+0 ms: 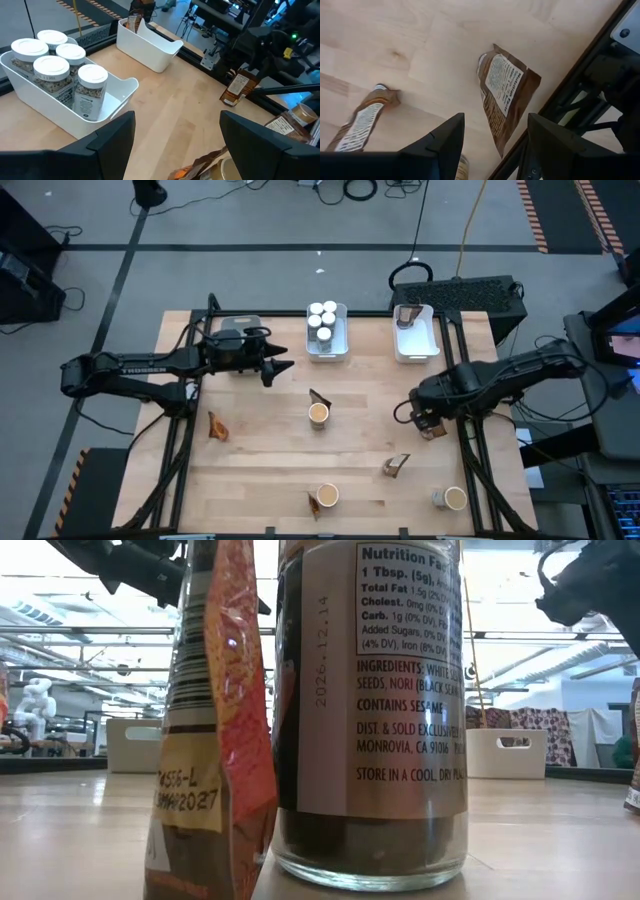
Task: Sort spices by type
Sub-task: Put the orange seasoning bag into the right white bin
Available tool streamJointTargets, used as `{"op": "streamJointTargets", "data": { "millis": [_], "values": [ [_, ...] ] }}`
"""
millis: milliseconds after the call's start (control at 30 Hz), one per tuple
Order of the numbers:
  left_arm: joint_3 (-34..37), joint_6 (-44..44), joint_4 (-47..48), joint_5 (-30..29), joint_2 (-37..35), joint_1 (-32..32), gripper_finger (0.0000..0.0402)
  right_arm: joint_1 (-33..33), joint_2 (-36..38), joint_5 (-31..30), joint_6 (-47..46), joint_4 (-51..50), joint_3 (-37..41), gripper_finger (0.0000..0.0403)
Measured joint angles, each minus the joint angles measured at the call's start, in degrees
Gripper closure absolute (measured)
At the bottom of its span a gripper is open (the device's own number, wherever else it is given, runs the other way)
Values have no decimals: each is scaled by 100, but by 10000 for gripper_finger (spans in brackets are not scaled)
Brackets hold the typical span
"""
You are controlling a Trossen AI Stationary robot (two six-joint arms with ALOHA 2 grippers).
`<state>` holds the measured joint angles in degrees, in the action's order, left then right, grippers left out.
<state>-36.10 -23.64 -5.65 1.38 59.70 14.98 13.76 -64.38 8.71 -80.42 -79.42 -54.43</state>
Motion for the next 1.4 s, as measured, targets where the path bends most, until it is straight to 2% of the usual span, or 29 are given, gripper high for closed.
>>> {"op": "streamJointTargets", "data": {
  "millis": [267, 633, 933, 1133, 1400],
  "values": [
    [0, 0, 7, 98, -2, 0, 110, 196, -264, -111, -140, 57, 40, 203],
    [0, 7, 13, 165, -2, 0, 110, 286, -247, -30, -591, 1932, 1329, 233],
    [0, 7, 20, 203, -2, 0, 110, 286, -247, -134, -837, 2352, 1797, 252],
    [0, 20, 22, 265, -2, 0, 110, 286, -247, -122, -833, 2396, 1801, 287],
    [0, 44, 21, 265, -2, 0, 110, 286, -247, -85, -780, 2619, 1803, 366]
  ]
}}
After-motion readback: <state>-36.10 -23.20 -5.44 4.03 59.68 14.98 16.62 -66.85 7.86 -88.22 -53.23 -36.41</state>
